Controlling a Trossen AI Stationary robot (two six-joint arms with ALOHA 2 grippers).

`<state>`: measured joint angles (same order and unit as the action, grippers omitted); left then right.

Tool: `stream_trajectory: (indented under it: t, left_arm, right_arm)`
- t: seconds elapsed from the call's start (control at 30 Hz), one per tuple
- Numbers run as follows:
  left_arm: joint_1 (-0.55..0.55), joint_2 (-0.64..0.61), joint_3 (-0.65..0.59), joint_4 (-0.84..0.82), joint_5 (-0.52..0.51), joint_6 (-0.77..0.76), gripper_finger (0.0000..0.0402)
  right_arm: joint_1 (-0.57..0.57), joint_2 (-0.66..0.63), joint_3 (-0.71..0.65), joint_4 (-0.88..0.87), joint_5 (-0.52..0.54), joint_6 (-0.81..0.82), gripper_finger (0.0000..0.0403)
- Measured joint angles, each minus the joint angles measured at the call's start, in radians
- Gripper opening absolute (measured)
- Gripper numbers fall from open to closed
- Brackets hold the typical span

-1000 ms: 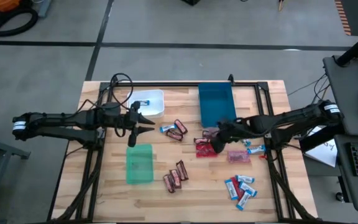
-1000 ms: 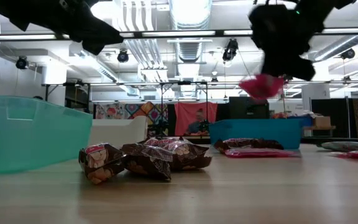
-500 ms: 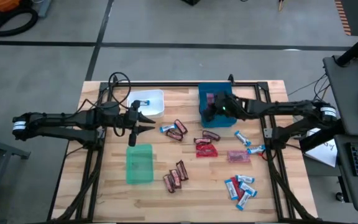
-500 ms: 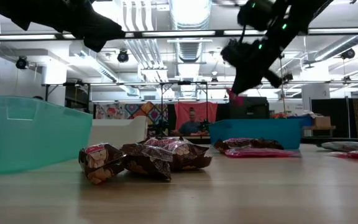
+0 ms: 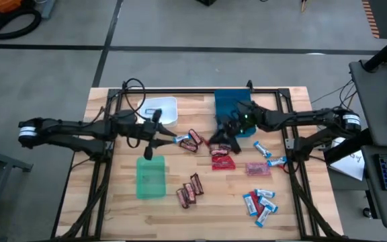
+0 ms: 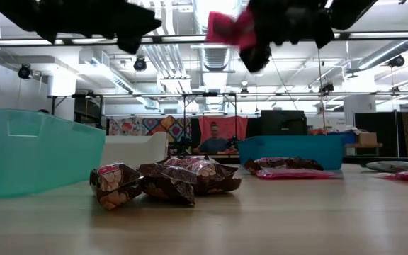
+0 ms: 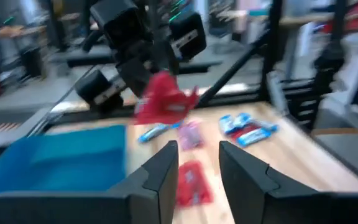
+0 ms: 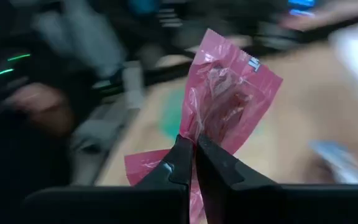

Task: Sort candy
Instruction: Put the red candy into the blue bin

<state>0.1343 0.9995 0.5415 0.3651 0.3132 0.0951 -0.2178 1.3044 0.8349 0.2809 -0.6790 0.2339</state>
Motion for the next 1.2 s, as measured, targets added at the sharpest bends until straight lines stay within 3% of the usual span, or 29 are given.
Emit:
stream_trajectory:
  t: [0.3, 0.43, 0.77, 1.07, 1.2]
  left_arm:
    - [-0.003, 0.214, 0.000, 0.351, 0.103, -0.023, 0.0208]
    - [-0.002, 0.309, 0.001, 0.528, 0.181, -0.056, 0.0231]
    - [-0.004, 0.520, 0.081, 0.812, 0.254, -0.191, 0.0230]
    - [-0.025, 0.610, 0.189, 0.830, 0.349, -0.218, 0.0228]
    - [-0.024, 0.616, 0.197, 0.829, 0.353, -0.233, 0.0182]
  right_arm:
    - [0.148, 0.011, 0.000, 0.158, -0.027, -0.117, 0.0012]
    - [0.168, 0.020, 0.000, 0.228, -0.027, -0.123, 0.0012]
    - [0.165, 0.040, 0.006, 0.293, -0.003, -0.142, 0.0012]
    - [0.162, 0.040, 0.006, 0.282, 0.077, -0.142, 0.0012]
    - [0.162, 0.039, 0.006, 0.269, 0.077, -0.140, 0.0012]
